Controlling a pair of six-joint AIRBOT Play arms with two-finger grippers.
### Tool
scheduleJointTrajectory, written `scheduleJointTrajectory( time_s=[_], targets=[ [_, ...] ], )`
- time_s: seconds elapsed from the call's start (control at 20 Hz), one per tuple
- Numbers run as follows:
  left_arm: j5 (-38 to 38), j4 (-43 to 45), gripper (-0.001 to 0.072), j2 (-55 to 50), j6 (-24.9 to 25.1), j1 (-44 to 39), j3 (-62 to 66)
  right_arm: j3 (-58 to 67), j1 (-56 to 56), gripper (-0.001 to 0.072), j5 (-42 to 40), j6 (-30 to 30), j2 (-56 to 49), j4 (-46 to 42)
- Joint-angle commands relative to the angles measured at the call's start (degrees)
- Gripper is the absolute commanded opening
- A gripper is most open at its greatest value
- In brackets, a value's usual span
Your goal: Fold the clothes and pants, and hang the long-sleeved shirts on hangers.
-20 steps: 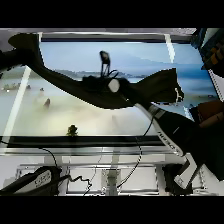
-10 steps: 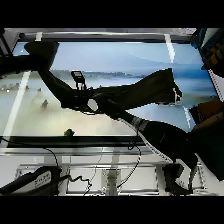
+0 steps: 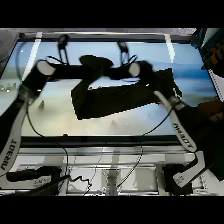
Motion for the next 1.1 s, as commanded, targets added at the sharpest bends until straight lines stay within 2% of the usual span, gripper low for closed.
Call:
scheduleJointTrajectory(
  time_s=[0.0,0.05,0.1,0.2,0.3,0.4,0.6,0.75,0.85,1.05],
  targets=[
    [1.7,-1.6,0.0017,-6.3,0.1,-9.2,0.0,0.0,-11.1,0.0038,6.7,-1.0,5.0,-0.8],
    [-0.6,-1.6,0.0034,-7.5,0.1,-10.7,0.0,0.0,-13.2,0.0038,8.3,-1.6,6.1,-0.8],
    [-3.0,-1.6,0.0168,-8.3,0.0,-11.6,0.0,0.0,-15.1,0.0038,9.7,-2.8,7.1,-0.8],
    [-8.1,-1.6,0.0662,-8.6,-0.4,-12.1,0.0,0.0,-17.9,0.0039,11.5,-4.1,8.6,-0.9],
    [-12.6,-1.6,0.0681,-7.9,-3.5,-10.7,0.1,0.0,-19.6,0.0039,11.8,-4.1,9.6,-1.0],
    [-16.7,-1.1,0.0679,-6.1,-3.9,-6.8,0.1,0.0,-20.6,0.0038,12.0,-4.1,9.8,-0.9],
    [-22.5,-0.3,0.0678,-3.7,-2.7,7.8,0.1,0.0,-20.9,0.0038,13.2,-4.2,9.8,-2.3],
    [-28.1,-0.3,0.0679,-3.8,-0.5,20.0,-0.9,0.0,-20.9,0.0038,13.6,-5.7,9.8,-2.3],
    [-28.6,-0.4,0.0679,-3.8,2.5,26.1,-3.8,0.0,-20.9,0.0038,13.6,-6.2,9.8,-2.3],
    [-27.4,-1.0,0.0679,-4.7,10.7,29.5,-13.9,0.0,-20.9,0.0038,13.6,-6.2,9.8,-2.3]
  ],
)
